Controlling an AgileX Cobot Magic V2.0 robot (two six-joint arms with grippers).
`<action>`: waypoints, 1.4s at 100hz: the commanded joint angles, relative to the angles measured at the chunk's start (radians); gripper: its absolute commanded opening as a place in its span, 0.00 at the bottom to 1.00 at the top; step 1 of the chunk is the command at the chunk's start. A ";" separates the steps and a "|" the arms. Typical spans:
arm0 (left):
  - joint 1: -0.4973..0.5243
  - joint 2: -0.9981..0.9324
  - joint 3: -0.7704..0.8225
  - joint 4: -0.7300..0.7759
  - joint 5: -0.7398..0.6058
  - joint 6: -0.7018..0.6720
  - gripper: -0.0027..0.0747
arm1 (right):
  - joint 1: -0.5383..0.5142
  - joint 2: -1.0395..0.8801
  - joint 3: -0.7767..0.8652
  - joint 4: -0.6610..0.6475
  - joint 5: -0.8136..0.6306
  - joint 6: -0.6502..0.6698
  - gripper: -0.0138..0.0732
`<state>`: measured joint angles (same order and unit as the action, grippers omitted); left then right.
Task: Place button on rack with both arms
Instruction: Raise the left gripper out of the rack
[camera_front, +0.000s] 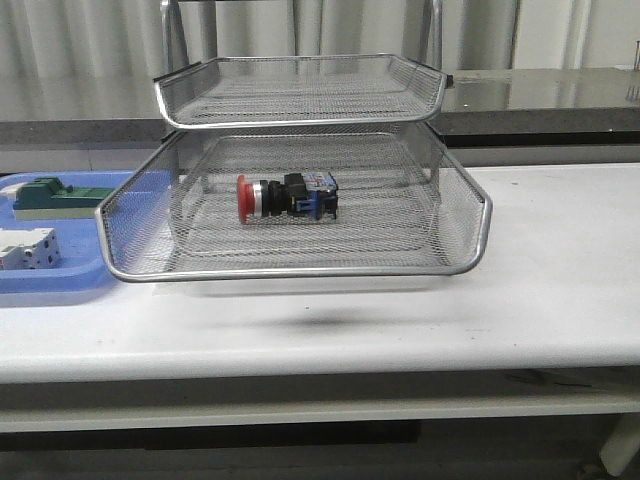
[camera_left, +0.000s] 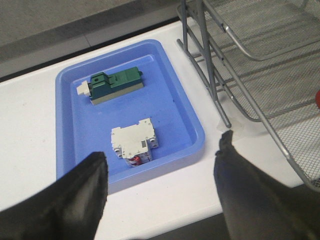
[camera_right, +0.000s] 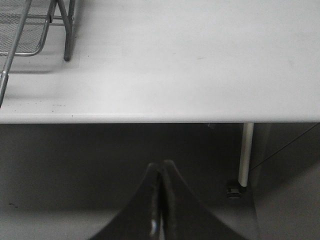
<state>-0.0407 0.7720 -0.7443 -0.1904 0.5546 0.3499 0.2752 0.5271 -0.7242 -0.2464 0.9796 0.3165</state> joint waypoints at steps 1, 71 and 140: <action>0.004 -0.104 0.073 -0.046 -0.155 -0.010 0.60 | -0.002 0.002 -0.026 -0.031 -0.049 -0.004 0.08; 0.004 -0.574 0.442 -0.181 -0.436 -0.010 0.60 | -0.002 0.002 -0.026 -0.031 -0.049 -0.004 0.08; 0.004 -0.574 0.442 -0.214 -0.438 -0.010 0.01 | -0.002 0.002 -0.026 -0.031 -0.049 -0.004 0.08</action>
<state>-0.0407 0.1903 -0.2733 -0.3895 0.1974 0.3484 0.2752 0.5271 -0.7242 -0.2464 0.9796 0.3165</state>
